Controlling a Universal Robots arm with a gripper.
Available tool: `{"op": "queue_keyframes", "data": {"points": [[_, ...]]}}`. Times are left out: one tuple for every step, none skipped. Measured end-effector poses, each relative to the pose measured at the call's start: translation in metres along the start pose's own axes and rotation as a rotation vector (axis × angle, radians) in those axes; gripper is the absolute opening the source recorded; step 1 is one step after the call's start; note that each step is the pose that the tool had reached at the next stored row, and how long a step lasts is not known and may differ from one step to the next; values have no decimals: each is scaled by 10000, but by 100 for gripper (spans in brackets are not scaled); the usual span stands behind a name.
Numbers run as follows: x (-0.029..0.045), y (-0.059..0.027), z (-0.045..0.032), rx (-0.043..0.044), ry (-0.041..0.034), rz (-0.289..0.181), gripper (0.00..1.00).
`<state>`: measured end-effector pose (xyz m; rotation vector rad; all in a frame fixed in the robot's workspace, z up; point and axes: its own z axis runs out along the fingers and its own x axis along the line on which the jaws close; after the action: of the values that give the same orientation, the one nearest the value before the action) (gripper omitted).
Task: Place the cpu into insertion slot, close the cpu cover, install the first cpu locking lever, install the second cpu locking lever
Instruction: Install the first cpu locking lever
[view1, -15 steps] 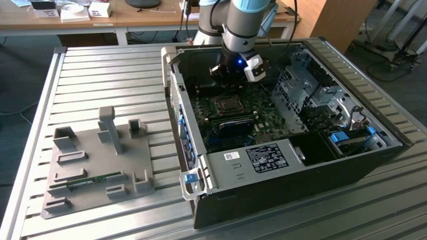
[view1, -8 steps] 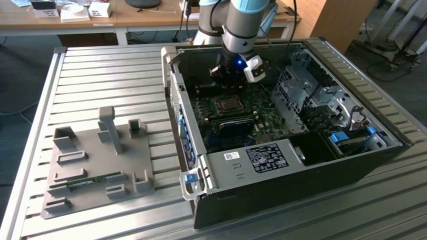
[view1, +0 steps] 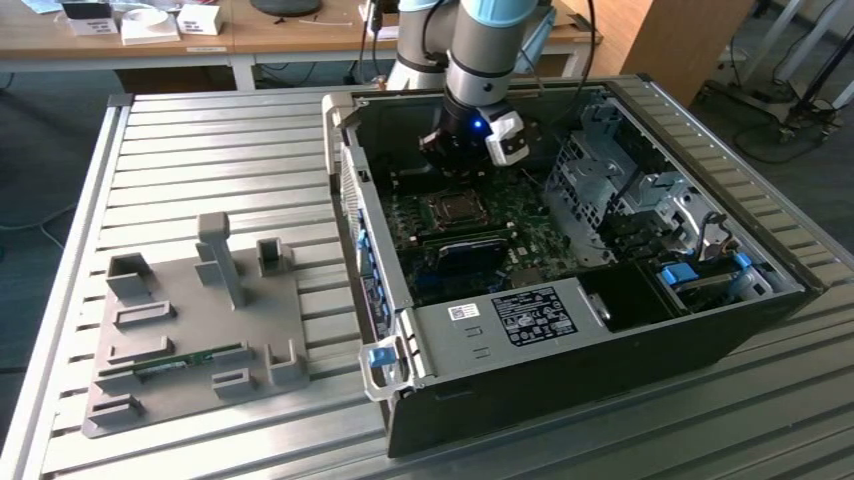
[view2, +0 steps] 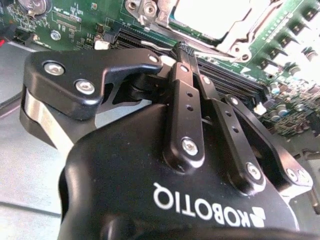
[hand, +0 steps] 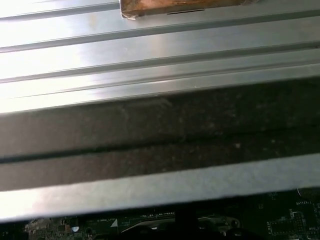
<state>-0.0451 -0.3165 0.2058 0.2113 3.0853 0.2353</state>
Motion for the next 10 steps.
{"op": "queue_keyframes", "data": {"points": [[0, 2, 1, 3, -15, 96, 11], [1, 5, 2, 4, -26, 161, 11], [1, 6, 2, 6, -31, 199, 11], [1, 9, 2, 5, -36, 231, 11], [1, 12, 3, 7, -41, 261, 11], [2, 15, 3, 8, -45, 290, 11], [2, 18, 4, 8, -50, 314, 11], [3, 21, 4, 9, -53, 335, 11], [3, 24, 5, 10, -56, 356, 11], [4, 27, 5, 10, -59, 374, 11]]}}
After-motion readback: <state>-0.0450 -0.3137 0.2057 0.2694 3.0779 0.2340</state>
